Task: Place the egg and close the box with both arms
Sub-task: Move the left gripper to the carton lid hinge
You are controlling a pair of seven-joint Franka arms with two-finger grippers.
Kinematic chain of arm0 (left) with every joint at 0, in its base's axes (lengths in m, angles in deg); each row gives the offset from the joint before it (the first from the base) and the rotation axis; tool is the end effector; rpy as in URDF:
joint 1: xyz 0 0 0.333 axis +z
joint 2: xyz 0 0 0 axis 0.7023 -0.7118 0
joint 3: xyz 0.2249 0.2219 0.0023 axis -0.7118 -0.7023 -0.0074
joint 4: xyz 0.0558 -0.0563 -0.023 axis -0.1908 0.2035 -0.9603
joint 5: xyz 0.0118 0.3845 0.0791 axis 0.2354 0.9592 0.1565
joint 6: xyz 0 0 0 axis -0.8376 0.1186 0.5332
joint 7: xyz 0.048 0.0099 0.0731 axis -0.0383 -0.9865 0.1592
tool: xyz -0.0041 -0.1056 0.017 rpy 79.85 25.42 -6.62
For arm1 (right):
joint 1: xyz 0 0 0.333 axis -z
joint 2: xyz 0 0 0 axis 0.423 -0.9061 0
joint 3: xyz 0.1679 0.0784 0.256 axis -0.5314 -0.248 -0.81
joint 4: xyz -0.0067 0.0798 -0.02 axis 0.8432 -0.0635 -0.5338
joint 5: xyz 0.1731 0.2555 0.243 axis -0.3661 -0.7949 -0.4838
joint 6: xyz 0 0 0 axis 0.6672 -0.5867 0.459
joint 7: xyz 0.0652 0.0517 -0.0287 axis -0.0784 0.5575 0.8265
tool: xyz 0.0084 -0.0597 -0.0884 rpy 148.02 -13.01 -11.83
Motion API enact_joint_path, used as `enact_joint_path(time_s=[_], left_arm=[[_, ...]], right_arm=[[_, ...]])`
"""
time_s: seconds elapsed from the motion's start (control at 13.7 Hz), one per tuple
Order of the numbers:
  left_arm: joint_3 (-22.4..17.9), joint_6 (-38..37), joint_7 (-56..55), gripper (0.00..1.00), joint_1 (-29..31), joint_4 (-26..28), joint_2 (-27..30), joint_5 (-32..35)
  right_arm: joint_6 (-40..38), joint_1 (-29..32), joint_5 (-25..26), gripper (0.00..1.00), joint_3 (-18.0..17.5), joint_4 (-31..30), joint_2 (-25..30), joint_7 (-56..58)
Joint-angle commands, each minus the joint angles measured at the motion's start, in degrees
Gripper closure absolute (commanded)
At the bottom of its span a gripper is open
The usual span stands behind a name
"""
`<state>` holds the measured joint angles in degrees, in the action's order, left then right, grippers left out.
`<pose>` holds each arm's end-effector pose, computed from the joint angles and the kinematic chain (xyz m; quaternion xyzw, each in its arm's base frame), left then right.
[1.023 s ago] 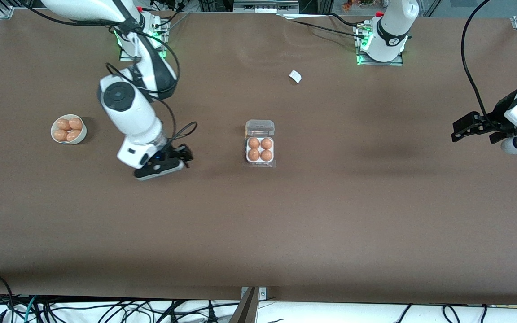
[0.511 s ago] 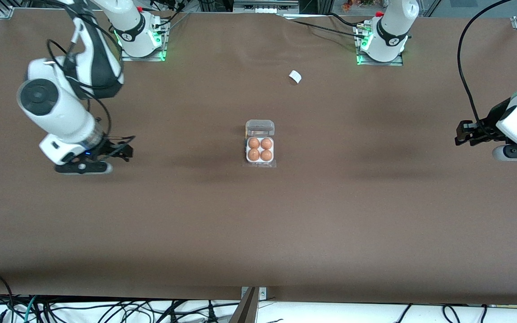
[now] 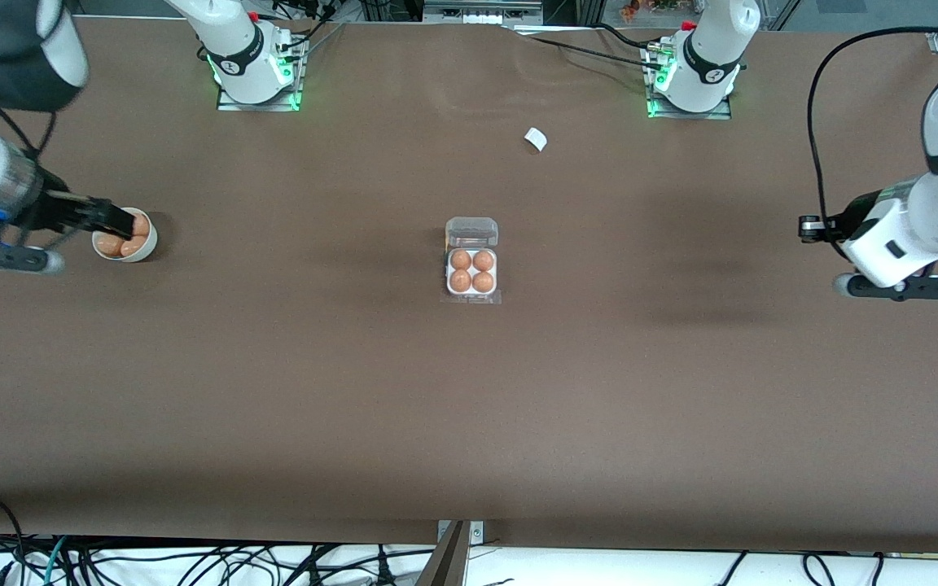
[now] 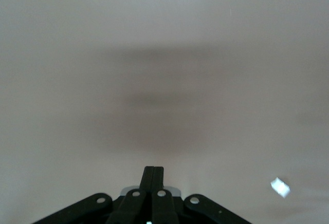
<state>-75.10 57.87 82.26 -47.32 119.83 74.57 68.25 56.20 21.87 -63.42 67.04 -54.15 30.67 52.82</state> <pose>0.5935 -0.0214 0.4833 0.9800 -0.0045 -0.1984 0.0158 0.5789 0.0067 0.5547 0.9966 -0.0349 -0.0497 0.0551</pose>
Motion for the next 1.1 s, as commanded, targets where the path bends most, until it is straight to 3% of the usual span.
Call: enact_joint_path(time_s=[0.0,0.22,0.44,1.02], left_arm=[[-0.1,-3.4,0.6,1.00,-0.5,-0.6,-3.4,-4.8],[0.4,-4.7,0.2,1.00,-1.3,0.0,-7.2,-9.9],[1.6,-5.0,-0.5,1.00,-2.6,2.2,-10.6,-16.6],[5.2,-3.8,0.1,1.00,-4.3,5.6,-16.4,-26.8]], right_arm=[[-3.6,1.9,-1.2,0.00,0.2,1.2,4.4,2.0],[-6.2,2.2,-1.5,0.00,0.2,3.1,5.7,1.7],[-6.4,3.8,-7.3,0.00,0.2,2.7,5.9,0.9],[-3.3,2.5,-5.3,0.00,0.3,3.0,5.1,0.5]])
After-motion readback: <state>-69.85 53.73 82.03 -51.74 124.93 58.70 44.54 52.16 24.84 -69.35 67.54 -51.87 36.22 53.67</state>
